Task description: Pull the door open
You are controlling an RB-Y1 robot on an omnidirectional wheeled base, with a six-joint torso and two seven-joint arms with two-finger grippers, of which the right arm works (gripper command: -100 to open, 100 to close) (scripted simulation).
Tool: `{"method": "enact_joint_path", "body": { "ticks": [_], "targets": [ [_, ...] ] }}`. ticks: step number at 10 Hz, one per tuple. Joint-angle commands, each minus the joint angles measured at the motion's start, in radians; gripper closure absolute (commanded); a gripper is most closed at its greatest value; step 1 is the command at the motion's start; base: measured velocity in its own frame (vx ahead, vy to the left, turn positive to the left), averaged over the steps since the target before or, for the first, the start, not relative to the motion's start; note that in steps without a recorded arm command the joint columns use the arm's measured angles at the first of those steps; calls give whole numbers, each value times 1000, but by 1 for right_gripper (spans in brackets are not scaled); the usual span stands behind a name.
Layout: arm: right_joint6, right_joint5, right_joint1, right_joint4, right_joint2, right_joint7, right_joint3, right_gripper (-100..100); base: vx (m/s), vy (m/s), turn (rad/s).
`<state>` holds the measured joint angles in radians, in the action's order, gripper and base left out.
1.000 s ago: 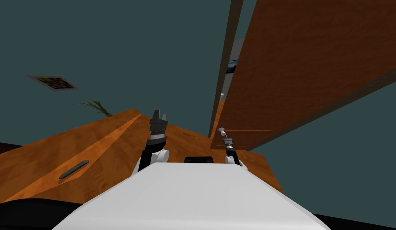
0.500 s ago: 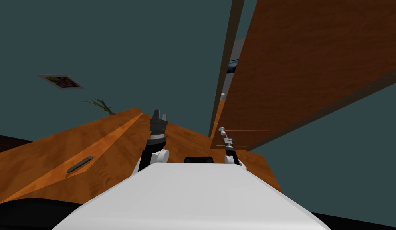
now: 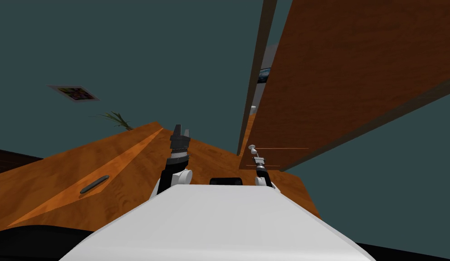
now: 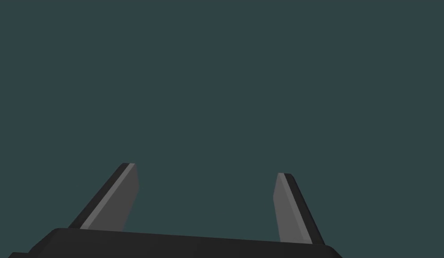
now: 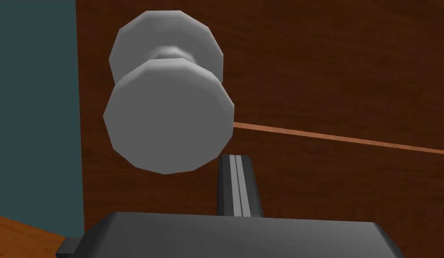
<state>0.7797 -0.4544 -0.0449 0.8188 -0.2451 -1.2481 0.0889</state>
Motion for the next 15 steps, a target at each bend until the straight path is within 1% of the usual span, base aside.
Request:
{"method": "enact_joint_path", "body": {
  "ticks": [1, 2, 4, 6, 9, 10, 11, 12, 13, 14, 15],
  "targets": [
    [12, -10, 15, 5, 17, -50, 31, -100, -53, -29, 103],
    [12, -10, 15, 5, 17, -60, 31, -100, -47, -27, 27],
    [11, -32, 13, 8, 18, -121, 40, -100, -45, -22, 32],
    [11, -47, 12, 10, 19, -161, 47, -100, -43, -14, 22],
    [11, -47, 12, 10, 19, -161, 47, -100, -9, -6, 12],
    [7, -57, -6, 5, 2, -161, 26, -100, 7, -31, -35],
    [-34, -67, 5, 15, -6, -157, 13, -100, 12, -2, -78],
    [-53, -72, 14, 19, -8, -157, 9, -100, 21, 36, -55],
    [-53, -72, 14, 19, -8, -157, 9, -100, 22, 31, -9],
    [-81, -79, 27, 25, -12, -156, 2, -100, 22, 47, -10],
    [-96, -82, 34, 29, -14, -156, -2, -100, 27, 50, -9]
  ]
}}
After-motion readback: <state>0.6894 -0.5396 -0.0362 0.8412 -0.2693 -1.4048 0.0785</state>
